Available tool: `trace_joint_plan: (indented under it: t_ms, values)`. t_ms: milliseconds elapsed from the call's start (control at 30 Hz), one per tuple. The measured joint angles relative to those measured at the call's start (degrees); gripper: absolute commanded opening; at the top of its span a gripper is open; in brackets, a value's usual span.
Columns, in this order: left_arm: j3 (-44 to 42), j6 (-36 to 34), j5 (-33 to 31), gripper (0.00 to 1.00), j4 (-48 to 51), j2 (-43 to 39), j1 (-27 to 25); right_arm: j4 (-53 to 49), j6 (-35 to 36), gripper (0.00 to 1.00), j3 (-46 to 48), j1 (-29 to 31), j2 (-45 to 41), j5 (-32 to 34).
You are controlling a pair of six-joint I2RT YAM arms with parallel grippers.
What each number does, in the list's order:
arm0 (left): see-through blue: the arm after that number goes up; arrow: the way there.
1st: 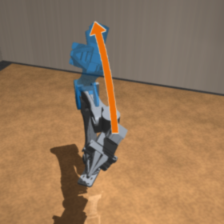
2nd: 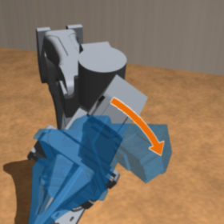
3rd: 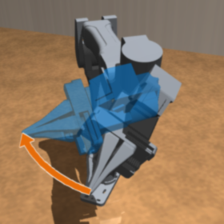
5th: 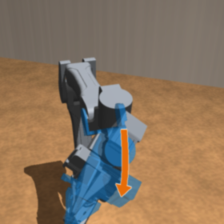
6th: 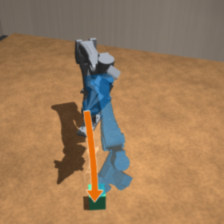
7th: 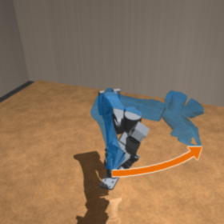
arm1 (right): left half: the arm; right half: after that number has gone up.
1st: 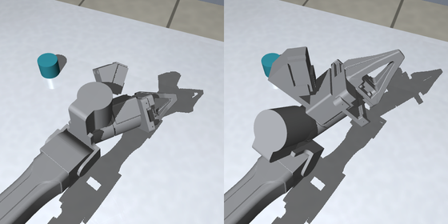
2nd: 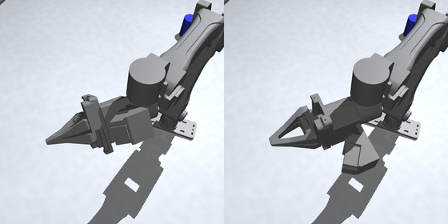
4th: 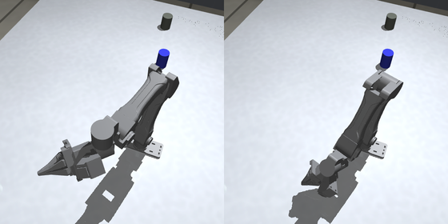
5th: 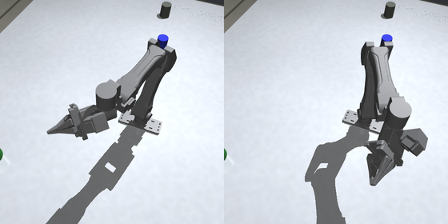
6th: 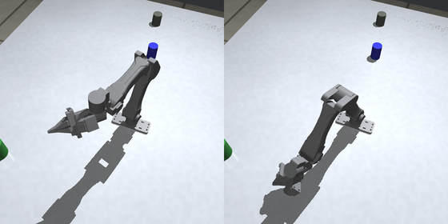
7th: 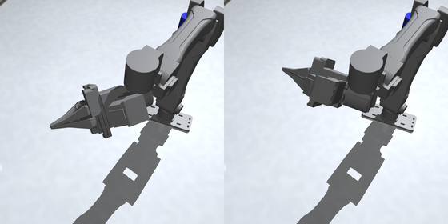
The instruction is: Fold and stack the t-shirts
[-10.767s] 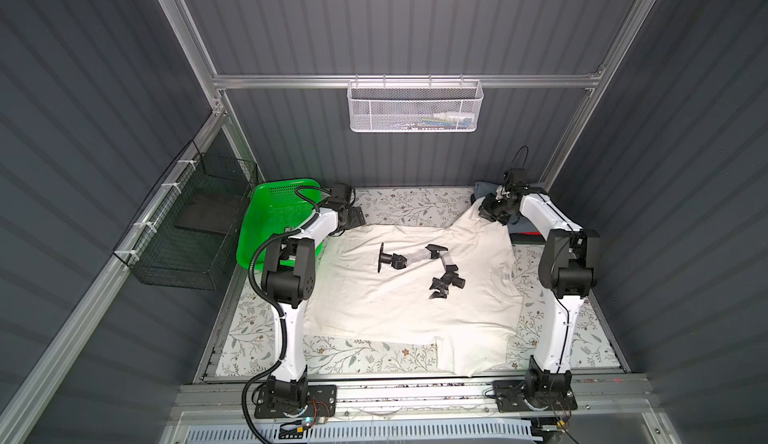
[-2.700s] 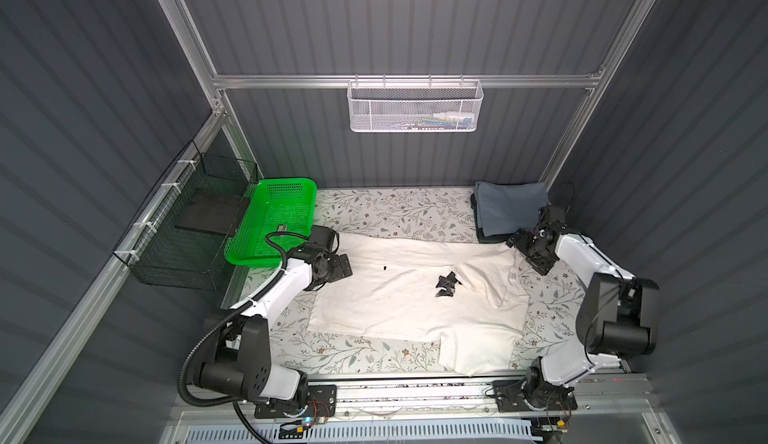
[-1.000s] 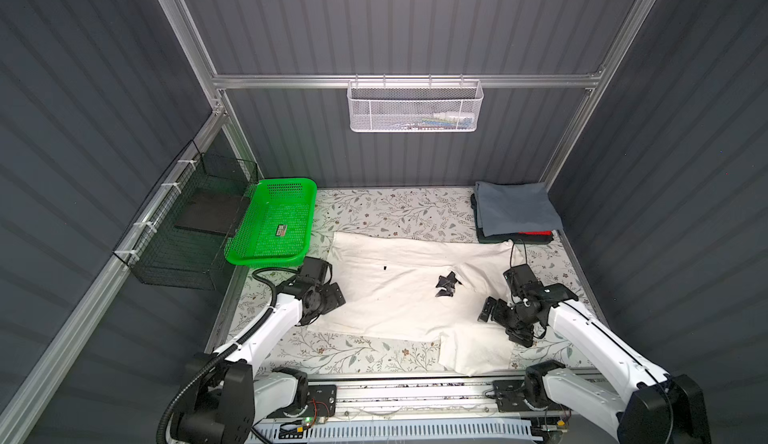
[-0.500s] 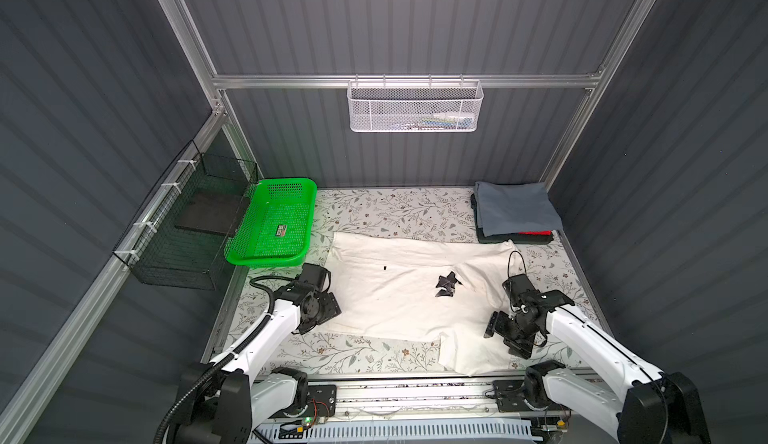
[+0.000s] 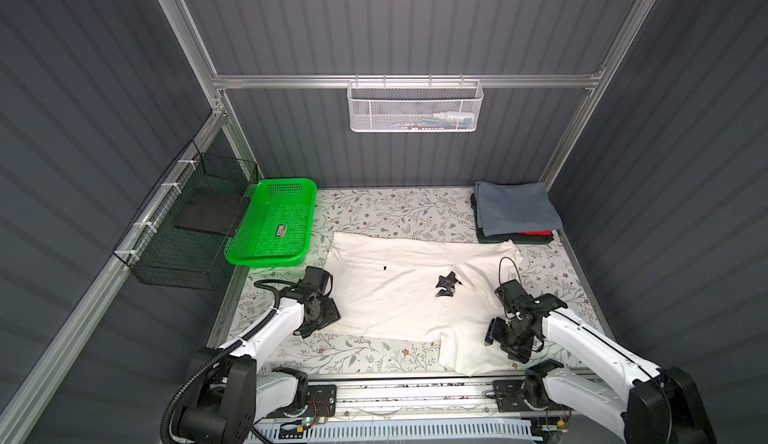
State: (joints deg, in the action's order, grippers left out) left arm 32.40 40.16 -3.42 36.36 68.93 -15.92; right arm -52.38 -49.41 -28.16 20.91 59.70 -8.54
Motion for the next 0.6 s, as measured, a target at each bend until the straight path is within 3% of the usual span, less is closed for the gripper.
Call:
trace_joint_plan:
  t_ms: [367,600]
  values:
    - [0.0,0.0,-2.0,0.41,-0.3,0.7,0.2,0.0,-6.1,0.69,0.0,7.2,-0.2,1.0]
    - [-0.1,-0.9,-2.0,0.14,-1.9,1.0,0.2,0.0,-7.8,0.66,0.0,8.7,-1.9,1.5]
